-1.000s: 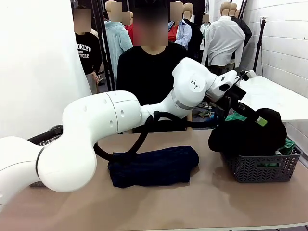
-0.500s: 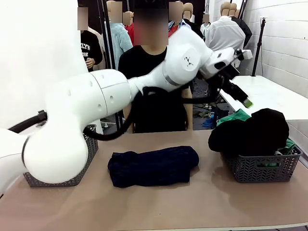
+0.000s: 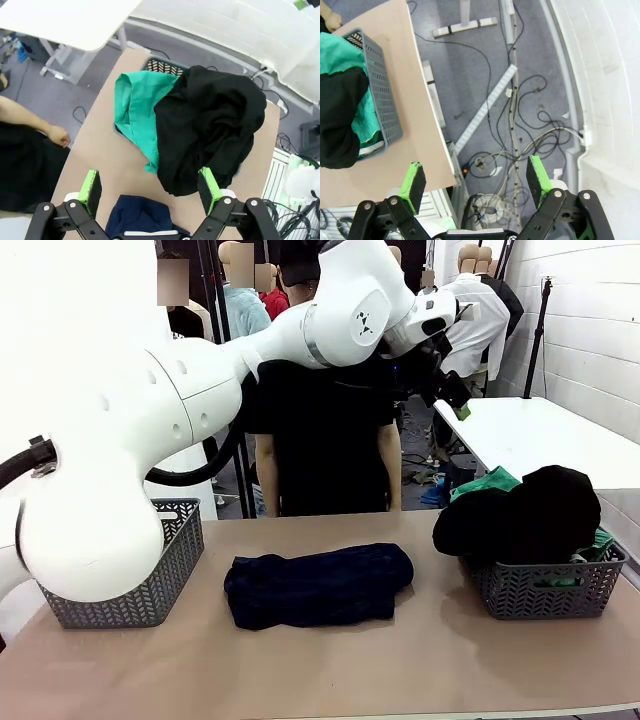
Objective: Sort the tops and bottoms.
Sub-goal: Lift clothes from the center of the table with your right hand.
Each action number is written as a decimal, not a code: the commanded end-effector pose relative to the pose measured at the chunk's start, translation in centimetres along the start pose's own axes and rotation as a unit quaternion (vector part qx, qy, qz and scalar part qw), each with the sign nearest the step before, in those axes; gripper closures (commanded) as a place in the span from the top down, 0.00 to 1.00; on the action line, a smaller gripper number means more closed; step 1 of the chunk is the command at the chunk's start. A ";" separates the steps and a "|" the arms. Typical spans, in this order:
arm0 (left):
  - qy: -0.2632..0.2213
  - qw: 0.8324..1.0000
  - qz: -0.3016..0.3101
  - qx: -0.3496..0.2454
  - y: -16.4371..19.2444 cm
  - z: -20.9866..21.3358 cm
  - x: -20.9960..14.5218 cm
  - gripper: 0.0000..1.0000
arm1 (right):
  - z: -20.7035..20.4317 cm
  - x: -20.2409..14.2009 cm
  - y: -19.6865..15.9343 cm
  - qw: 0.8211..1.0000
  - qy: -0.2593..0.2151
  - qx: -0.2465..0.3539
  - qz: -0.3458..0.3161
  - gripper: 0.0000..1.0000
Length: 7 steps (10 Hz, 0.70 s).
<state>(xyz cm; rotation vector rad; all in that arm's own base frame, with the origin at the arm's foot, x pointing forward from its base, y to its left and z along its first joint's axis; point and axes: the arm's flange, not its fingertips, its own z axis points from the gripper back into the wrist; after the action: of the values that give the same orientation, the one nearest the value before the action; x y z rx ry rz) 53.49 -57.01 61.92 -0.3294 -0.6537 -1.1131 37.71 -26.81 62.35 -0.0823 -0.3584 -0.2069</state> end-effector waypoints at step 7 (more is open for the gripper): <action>0.000 1.000 0.000 0.000 0.0 0.0 0.0 1.00 | -0.1 -0.3 0.1 1.000 0.004 -0.003 0.006 1.00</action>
<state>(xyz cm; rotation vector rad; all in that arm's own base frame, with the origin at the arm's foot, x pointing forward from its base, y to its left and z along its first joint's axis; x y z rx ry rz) 53.42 -57.12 61.77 -0.3374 -0.6471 -1.1105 37.71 -26.81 62.35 -0.0823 -0.3584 -0.2070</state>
